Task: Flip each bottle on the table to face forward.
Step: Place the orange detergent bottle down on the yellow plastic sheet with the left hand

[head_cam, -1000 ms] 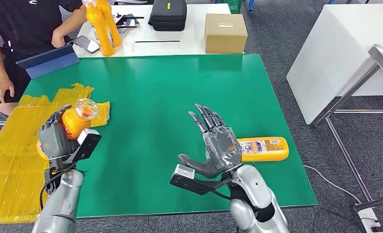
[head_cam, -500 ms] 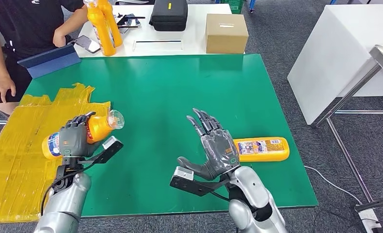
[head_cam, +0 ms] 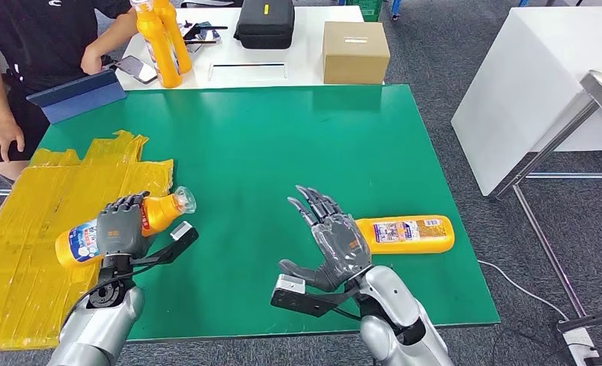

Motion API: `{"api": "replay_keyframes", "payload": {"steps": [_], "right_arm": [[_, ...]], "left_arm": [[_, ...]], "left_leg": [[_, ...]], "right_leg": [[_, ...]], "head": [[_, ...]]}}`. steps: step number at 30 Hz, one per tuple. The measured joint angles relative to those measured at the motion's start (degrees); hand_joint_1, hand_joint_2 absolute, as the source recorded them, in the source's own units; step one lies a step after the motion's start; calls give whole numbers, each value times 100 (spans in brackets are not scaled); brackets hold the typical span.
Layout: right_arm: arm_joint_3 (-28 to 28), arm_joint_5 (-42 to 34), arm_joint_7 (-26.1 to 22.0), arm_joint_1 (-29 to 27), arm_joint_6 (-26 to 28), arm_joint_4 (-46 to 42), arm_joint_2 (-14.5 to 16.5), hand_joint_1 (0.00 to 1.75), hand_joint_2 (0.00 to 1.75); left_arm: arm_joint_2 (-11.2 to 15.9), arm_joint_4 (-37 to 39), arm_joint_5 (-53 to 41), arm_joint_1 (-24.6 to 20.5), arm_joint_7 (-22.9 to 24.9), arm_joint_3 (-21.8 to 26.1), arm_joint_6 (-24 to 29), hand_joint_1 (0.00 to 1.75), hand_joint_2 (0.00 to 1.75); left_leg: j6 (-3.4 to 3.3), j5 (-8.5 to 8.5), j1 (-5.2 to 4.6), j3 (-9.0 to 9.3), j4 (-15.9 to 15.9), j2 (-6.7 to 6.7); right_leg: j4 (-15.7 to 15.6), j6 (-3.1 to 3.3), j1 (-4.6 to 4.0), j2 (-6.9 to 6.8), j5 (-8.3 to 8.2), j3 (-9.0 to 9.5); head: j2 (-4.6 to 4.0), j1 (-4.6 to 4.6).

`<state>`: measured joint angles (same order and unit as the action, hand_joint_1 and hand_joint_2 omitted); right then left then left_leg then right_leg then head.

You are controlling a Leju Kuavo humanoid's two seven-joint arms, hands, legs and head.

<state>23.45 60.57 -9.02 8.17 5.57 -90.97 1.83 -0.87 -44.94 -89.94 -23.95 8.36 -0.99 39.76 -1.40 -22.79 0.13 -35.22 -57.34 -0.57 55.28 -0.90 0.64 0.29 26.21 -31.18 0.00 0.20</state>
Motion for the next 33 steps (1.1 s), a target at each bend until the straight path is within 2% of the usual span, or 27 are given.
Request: {"api": "replay_keyframes", "payload": {"steps": [8,9,12,13,28,31,33], "right_arm": [[74,-68,-30,61,-2,142,-100,0,0],[82,-87,-38,68,-1,162,-117,0,0],[88,-138,-52,71,14,214,-170,0,0],[91,-159,-55,71,26,227,-187,0,0],[171,-150,-97,223,57,431,-232,0,0],[171,-92,-97,275,57,487,-195,0,0],[169,-65,-97,299,58,520,-172,0,0]], "left_arm": [[287,410,-1,-41,317,-575,0,175,175],[319,474,-1,-52,352,-620,1,150,175],[408,656,29,-99,381,-697,1,19,44],[435,714,47,-119,376,-712,2,0,0],[582,1289,0,-342,417,-843,20,0,0],[582,1264,5,-296,267,-817,20,0,0],[566,1137,124,-211,-53,-720,21,0,0]], "left_leg": [[0,0,-3,0,0,0],[0,0,-3,0,0,0],[0,0,-3,0,-1,-1],[0,0,-3,0,-1,-1],[0,1,-3,8,0,-5],[0,1,-4,8,0,-5],[0,1,-4,8,0,-4]], "right_leg": [[0,0,0,0,0,0],[0,0,0,0,0,0],[0,0,0,0,0,0],[0,0,0,0,0,0],[0,0,0,-2,0,10],[0,0,0,-2,0,10],[0,0,0,-1,0,9]], "head": [[0,1],[0,1],[0,0],[0,1],[0,0],[0,0],[0,0]]}}
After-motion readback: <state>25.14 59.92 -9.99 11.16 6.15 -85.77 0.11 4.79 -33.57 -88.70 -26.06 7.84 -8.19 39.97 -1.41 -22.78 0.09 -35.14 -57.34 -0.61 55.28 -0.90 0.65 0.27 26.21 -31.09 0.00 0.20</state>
